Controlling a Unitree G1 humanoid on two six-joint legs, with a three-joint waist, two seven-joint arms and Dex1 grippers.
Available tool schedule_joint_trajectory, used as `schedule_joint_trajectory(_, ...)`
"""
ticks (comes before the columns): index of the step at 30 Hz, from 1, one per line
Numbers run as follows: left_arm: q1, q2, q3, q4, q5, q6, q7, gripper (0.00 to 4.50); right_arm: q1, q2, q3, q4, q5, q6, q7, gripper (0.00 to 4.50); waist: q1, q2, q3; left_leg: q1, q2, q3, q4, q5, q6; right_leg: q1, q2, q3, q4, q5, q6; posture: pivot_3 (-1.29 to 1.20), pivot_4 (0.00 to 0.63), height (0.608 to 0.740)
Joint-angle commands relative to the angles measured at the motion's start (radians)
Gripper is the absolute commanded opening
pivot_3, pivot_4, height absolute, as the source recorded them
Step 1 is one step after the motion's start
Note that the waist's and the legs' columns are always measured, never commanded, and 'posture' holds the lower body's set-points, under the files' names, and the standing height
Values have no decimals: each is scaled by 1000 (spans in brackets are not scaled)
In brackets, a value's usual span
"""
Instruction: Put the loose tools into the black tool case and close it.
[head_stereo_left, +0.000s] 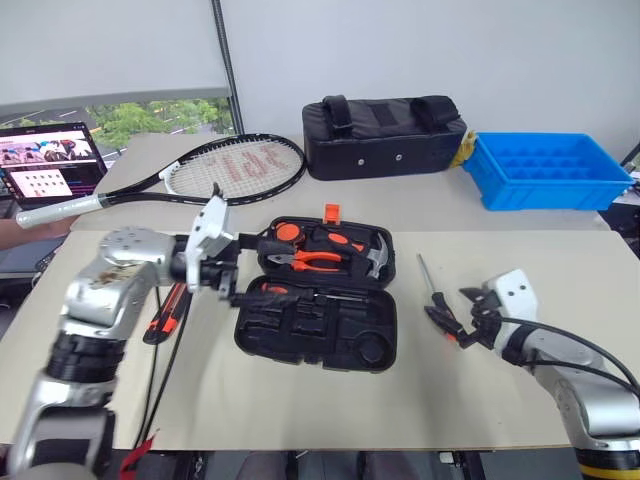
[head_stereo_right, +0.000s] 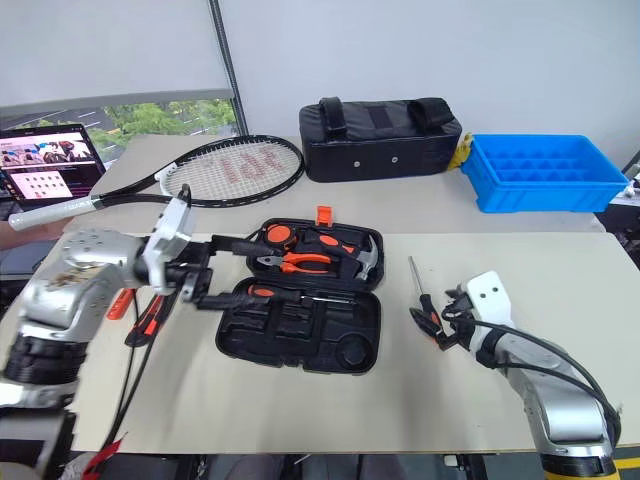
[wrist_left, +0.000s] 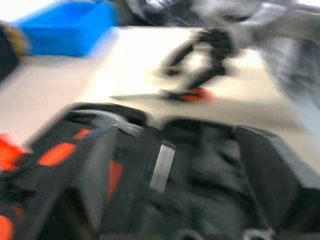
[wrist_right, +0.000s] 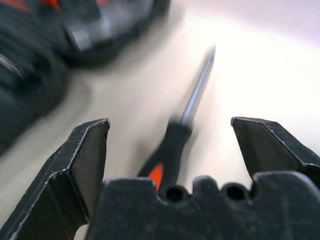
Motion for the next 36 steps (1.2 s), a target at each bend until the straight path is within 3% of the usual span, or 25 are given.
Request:
schedule_joint_trajectory(1, -7, 82, -4, -71, 5, 12, -49, 4466, -53, 41, -11, -88, 50, 259, -103, 4500, 5, -1, 0, 0, 0, 0, 0, 0, 0, 0, 0, 0, 0, 0, 0, 0, 150, 729)
schedule_joint_trajectory(3, -16, 101, -6, -77, 11, 7, -54, 4466, -63, 41, 10, -111, 43, 323, -123, 4500, 8, 0, 0, -1, 0, 0, 0, 0, 1, -1, 1, 1, -3, 0, 0, 0, 150, 729)
schedule_joint_trajectory(6, -29, 106, -13, -81, 12, -3, -59, 4500, -84, 51, 6, -118, 25, 372, -160, 3829, 12, -1, 0, 0, 0, 0, 0, 0, 1, -1, 2, 1, -4, 0, 0, 0, 150, 729)
schedule_joint_trajectory(13, -25, 105, -20, -88, 0, -5, -72, 4500, -100, 17, -12, -100, 3, 363, -171, 1313, 10, -1, 0, 0, 0, 1, 0, 0, 1, -2, 4, 2, -2, 0, 0, 0, 150, 729)
schedule_joint_trajectory(15, -28, 103, -18, -85, 2, -6, -70, 4500, -108, 10, -27, -89, 1, 359, -174, 981, 9, -1, 0, 0, 0, 1, 0, 0, 1, -2, 4, 2, -2, 0, 0, 0, 150, 729)
schedule_joint_trajectory(23, -37, 85, 11, -90, -24, 8, -43, 4500, -217, -34, -75, -7, -26, 227, -165, 990, 9, -1, 1, -1, -1, 1, 0, 0, 1, -3, 4, 3, -2, 0, 0, 0, 150, 729)
schedule_joint_trajectory(27, -9, 104, 54, -72, -21, 10, -12, 4500, -331, -27, -19, -36, 29, 54, -15, 990, -12, 0, 1, -1, -1, 1, 0, 0, 1, -5, 5, 5, -1, 0, 0, 0, 150, 729)
schedule_joint_trajectory(30, 51, 138, 108, -83, -27, 23, -1, 4500, -355, -54, 89, -81, 50, -11, 134, 990, -17, -1, 1, 0, 1, 1, 0, 0, 1, -5, 7, 6, 0, 0, 0, 0, 150, 729)
schedule_joint_trajectory(36, 189, 216, 215, -146, -55, 54, 18, 4500, -449, -118, 384, 49, -106, -265, 384, 990, -7, -1, 2, -2, 0, 1, 0, -1, 2, -5, 4, 4, 0, 0, 0, 0, 150, 729)
